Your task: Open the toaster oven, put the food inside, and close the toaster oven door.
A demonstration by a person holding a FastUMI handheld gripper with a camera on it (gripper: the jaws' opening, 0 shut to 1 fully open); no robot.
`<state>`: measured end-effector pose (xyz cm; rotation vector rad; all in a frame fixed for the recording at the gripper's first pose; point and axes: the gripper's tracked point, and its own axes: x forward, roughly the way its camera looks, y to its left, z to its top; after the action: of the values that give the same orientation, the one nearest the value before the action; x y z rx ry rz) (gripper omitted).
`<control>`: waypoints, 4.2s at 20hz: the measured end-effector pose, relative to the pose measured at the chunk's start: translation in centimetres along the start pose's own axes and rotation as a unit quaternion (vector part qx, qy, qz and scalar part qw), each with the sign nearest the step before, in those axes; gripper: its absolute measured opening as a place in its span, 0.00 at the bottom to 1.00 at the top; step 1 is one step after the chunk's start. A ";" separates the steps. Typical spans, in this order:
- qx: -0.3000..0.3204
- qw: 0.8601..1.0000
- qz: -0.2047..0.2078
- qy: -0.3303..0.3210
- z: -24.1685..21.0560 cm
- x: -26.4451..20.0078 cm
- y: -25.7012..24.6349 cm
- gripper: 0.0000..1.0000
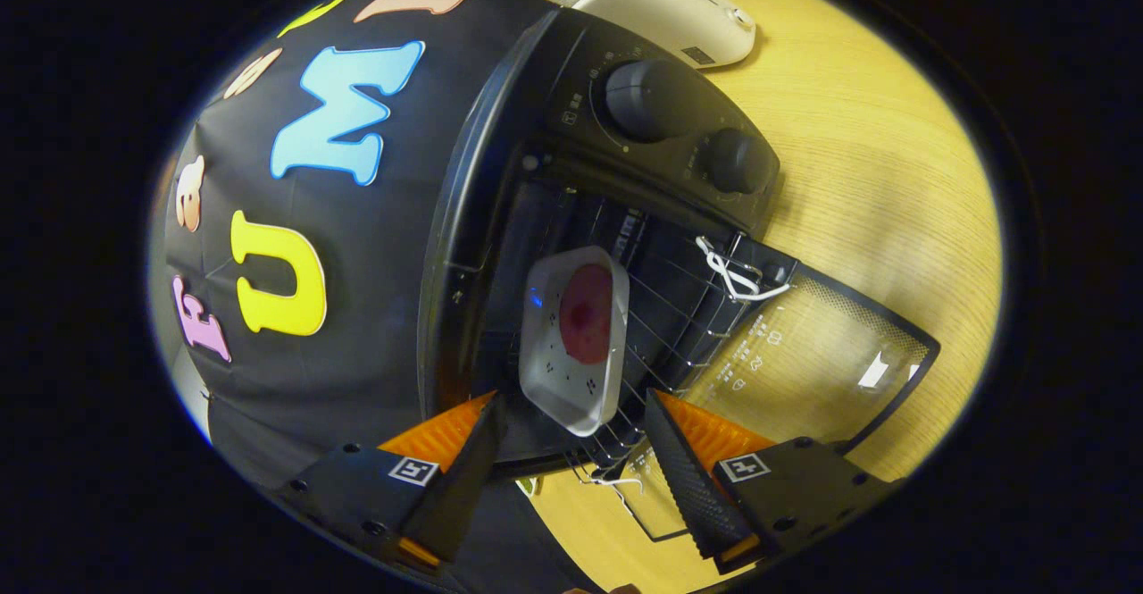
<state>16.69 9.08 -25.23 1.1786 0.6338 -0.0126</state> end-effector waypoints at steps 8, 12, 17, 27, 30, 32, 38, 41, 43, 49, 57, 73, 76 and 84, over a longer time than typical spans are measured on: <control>-0.204 0.978 -0.019 0.043 -4.0 -3.7 -1.0 0.98; -0.353 0.934 -0.041 0.039 -4.7 -4.6 -1.6 0.98; -0.476 0.868 -0.132 0.056 -4.6 -6.0 -5.6 0.99; -0.568 0.785 -0.228 0.094 -4.1 -8.4 -11.6 0.99; -0.577 0.772 -0.240 0.120 -5.4 -8.3 -13.2 0.99; -0.573 0.768 -0.251 0.134 -6.1 -8.0 -14.0 0.99; -0.563 0.759 -0.291 0.149 -6.1 -6.6 -15.7 0.99; -0.550 0.768 -0.294 0.145 -6.3 -6.1 -15.6 0.98; -0.541 0.774 -0.297 0.142 -6.4 -5.8 -15.6 0.96; -0.526 0.782 -0.297 0.151 -6.2 -5.6 -15.4 0.96; -0.525 0.793 -0.278 0.136 -6.2 -6.7 -13.9 0.96; -0.623 0.771 -0.109 -0.079 0.1 -12.0 3.3 0.96; -0.618 0.768 -0.066 -0.156 2.8 -16.1 7.8 0.98; -0.603 0.742 -0.045 -0.290 11.8 -27.8 10.6 0.98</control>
<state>2.52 -5.44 -0.49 -0.1653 0.0371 -0.0428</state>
